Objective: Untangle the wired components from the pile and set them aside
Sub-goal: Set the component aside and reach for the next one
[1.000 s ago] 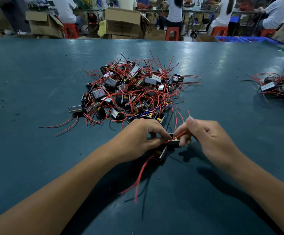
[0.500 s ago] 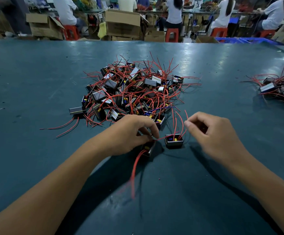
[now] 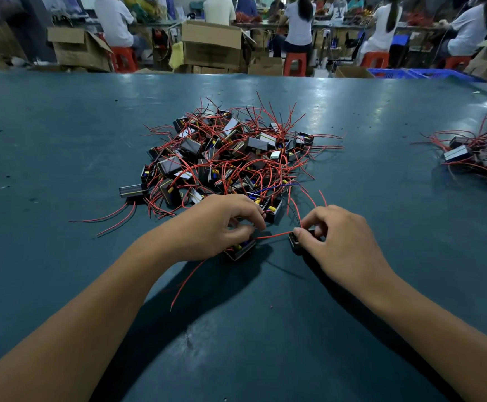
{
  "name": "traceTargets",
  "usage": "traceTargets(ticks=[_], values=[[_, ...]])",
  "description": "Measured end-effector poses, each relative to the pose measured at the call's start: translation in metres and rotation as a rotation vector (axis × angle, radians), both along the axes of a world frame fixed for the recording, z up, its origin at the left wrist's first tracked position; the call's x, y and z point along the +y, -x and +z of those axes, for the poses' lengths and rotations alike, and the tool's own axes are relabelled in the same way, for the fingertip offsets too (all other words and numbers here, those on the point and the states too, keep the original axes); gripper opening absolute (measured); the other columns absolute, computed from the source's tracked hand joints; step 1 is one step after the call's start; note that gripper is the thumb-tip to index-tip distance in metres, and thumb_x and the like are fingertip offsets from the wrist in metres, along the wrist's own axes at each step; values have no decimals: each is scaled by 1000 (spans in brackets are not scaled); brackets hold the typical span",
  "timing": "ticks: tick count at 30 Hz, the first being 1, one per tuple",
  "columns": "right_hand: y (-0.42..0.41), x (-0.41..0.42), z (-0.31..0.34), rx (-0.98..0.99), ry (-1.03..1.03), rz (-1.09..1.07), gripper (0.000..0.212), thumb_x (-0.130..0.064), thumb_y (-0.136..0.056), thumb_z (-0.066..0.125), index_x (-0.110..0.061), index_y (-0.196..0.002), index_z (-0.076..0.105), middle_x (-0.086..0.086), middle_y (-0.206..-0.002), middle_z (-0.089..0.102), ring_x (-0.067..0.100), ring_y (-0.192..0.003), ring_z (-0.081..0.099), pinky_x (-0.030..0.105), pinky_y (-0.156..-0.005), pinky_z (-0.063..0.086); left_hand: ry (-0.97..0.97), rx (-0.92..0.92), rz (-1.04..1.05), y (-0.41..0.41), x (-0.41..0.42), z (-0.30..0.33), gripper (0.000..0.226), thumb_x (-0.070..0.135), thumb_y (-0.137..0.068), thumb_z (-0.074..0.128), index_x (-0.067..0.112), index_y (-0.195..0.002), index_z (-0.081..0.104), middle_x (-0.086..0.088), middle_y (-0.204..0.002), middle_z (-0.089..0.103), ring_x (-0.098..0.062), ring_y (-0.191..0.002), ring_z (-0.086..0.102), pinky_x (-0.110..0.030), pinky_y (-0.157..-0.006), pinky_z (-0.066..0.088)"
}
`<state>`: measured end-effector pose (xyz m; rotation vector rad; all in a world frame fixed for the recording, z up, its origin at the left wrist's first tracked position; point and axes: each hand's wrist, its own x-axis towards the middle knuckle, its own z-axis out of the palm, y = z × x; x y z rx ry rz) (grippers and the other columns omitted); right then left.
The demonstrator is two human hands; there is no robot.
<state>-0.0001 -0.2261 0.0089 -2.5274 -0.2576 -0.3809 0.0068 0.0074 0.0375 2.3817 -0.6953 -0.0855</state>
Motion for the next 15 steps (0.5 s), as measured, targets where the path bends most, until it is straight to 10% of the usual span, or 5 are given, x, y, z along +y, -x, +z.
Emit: traceTargets(ticks=[15], values=[[-4,-5,0,88,-141,-10,13,-25,-83,70,-25,-71,64,-12,-51,56,6,-54,53,25,-54,40,-55,-64,1,2,-12,-3,31,44,-94,58,20,-106,72,6,-103,68,-6,-95,61,-30,-86,48]])
